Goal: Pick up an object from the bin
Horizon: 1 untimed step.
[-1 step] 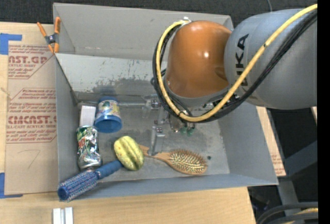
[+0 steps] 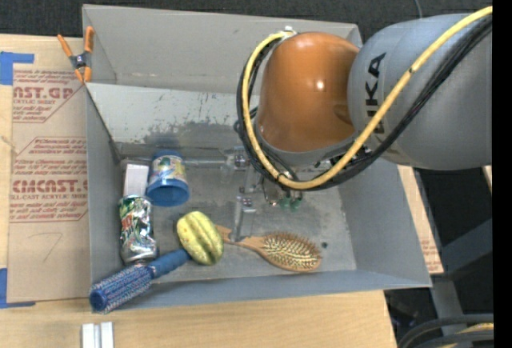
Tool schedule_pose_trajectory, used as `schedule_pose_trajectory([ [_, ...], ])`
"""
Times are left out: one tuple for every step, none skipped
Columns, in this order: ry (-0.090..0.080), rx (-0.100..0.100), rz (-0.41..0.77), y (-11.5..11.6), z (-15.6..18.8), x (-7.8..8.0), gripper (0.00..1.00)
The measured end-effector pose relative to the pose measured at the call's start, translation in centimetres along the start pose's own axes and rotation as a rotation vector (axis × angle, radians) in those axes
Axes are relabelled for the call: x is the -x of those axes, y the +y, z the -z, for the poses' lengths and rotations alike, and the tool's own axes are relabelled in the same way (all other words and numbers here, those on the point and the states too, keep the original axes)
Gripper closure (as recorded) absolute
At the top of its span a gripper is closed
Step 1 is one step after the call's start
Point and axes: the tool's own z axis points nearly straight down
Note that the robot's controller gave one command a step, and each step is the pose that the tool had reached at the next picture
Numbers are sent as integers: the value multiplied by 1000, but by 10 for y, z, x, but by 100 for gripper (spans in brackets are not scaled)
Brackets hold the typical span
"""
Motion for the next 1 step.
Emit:
schedule_pose_trajectory([
  [4,2,-29,74,-58,-3,0],
])
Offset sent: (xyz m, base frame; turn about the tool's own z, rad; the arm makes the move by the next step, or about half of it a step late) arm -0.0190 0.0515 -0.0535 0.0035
